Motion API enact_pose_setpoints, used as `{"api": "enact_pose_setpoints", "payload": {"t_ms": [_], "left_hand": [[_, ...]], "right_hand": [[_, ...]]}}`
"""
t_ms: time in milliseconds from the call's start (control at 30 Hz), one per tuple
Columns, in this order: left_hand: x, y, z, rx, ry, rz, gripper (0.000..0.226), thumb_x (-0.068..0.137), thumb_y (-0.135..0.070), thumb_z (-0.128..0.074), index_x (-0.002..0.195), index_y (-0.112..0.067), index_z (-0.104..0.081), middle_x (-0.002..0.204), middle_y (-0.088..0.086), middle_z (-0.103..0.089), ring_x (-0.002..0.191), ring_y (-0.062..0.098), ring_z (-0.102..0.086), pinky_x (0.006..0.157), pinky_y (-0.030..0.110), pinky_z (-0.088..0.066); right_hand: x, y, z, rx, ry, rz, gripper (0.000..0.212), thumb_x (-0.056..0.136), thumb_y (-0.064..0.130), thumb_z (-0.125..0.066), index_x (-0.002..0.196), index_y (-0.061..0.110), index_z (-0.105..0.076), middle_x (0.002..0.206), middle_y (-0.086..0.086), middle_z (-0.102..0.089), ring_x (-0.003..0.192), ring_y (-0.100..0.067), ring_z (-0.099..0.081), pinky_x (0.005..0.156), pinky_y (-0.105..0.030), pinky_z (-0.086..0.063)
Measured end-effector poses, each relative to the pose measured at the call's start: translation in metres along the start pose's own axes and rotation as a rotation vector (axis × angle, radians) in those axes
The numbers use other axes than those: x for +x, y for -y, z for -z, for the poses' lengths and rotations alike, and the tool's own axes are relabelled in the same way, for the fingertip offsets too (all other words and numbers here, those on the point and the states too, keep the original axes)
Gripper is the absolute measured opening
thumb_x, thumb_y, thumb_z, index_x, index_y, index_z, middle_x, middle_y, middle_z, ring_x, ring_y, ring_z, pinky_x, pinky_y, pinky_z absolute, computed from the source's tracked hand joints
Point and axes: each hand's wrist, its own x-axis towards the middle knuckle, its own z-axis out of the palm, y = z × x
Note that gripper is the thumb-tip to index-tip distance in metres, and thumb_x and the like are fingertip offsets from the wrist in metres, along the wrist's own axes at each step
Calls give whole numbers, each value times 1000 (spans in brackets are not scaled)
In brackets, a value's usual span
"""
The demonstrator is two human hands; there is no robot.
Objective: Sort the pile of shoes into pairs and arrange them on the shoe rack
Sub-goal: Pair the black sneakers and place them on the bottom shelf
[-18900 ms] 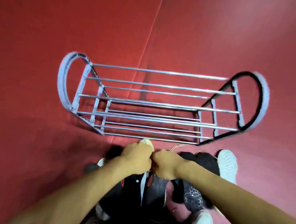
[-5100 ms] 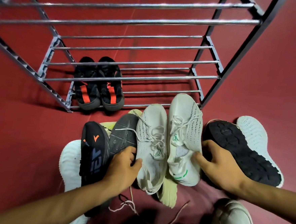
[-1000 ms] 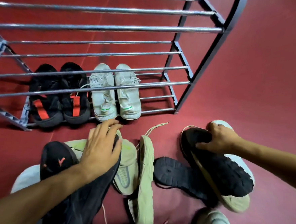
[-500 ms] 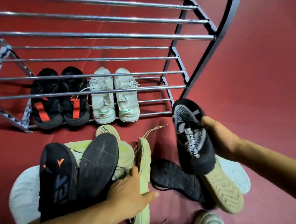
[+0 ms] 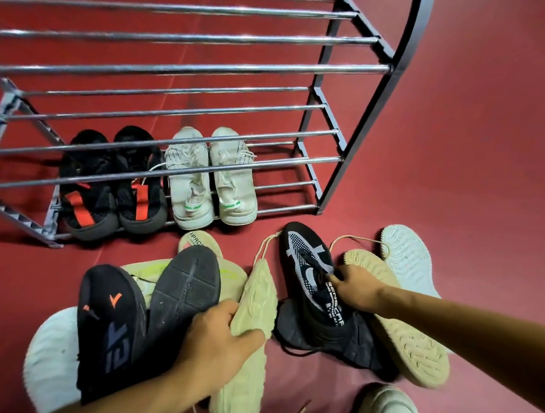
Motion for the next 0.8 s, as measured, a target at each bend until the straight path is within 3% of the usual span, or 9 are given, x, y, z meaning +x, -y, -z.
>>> {"api": "enact_pose_setpoints", "payload": {"t_ms": [133, 200, 333, 400, 467, 567, 633, 733, 800], "left_hand": [[-17, -20, 39, -60, -79, -83, 27, 58, -41, -71, 80, -25, -66, 69, -5, -73, 65, 17, -69, 63, 43, -57], [-27, -25, 53, -41, -93, -119, 33, 61, -46, -75, 90, -35, -65, 70, -4, -71, 64, 17, -68, 64, 42, -57], [-50, -26, 52, 55, -188, -225, 46, 57, -53, -75, 100, -46, -59, 73, -10, -64, 62, 7, -63, 64, 29, -52], [-55, -32, 49, 116, -227, -322, 49, 62, -50, -77, 106, -48, -55, 82, -18, -65, 71, 2, -64, 67, 22, -50], [-49, -41, 44, 268, -257, -459, 53, 70, -59, -70, 117, -47, -49, 102, -25, -60, 84, -1, -61, 72, 24, -50], [-24, -36, 22, 488, -74, -497, 75, 80, -73, -49, 143, -39, -29, 136, -16, -42, 122, 12, -50, 98, 35, -46], [-7, -22, -5, 529, 178, -468, 81, 90, -64, -46, 154, -25, -16, 158, -4, -28, 144, 14, -28, 117, 30, -26], [-6, -16, -35, 647, 333, -540, 75, 100, -46, -42, 158, -14, -7, 166, 6, -14, 153, 17, -4, 123, 28, -4], [-14, -20, -39, 614, 317, -597, 66, 100, -39, -43, 157, -14, -18, 162, 5, -26, 152, 17, -8, 123, 27, -7]], "right_hand": [[-6, -7, -6, 197, -16, -22, 31, 98, 39, -53, 96, 10, -65, 89, -5, -69, 78, -17, -64, 62, -24, -43], [-9, -8, -10, 249, -50, -21, 30, 97, 38, -55, 96, 10, -65, 94, -9, -71, 82, -20, -65, 64, -25, -44], [-16, -5, -15, 305, -105, 2, 32, 95, 36, -58, 88, 7, -68, 86, -7, -73, 76, -18, -68, 67, -29, -54], [-19, -3, -14, 306, -111, -1, 32, 94, 38, -59, 81, 10, -66, 77, -4, -70, 65, -12, -63, 56, -23, -48], [-20, -1, -13, 287, -129, -1, 34, 94, 38, -60, 71, 13, -59, 65, 2, -63, 56, -7, -55, 45, -15, -38], [-21, 4, -14, 278, -149, -4, 35, 93, 38, -61, 69, 13, -59, 66, 1, -64, 57, -10, -57, 49, -21, -40], [-21, 7, -13, 307, -134, -26, 33, 92, 38, -62, 80, 8, -67, 78, -5, -72, 68, -16, -66, 59, -25, -48], [-17, 7, -16, 358, -91, -44, 31, 92, 38, -63, 91, 7, -70, 86, -8, -75, 78, -20, -71, 70, -31, -56], [-20, 7, -9, 353, -56, -39, 30, 95, 36, -61, 93, 7, -70, 85, -7, -74, 74, -18, -69, 66, -29, -55]]}}
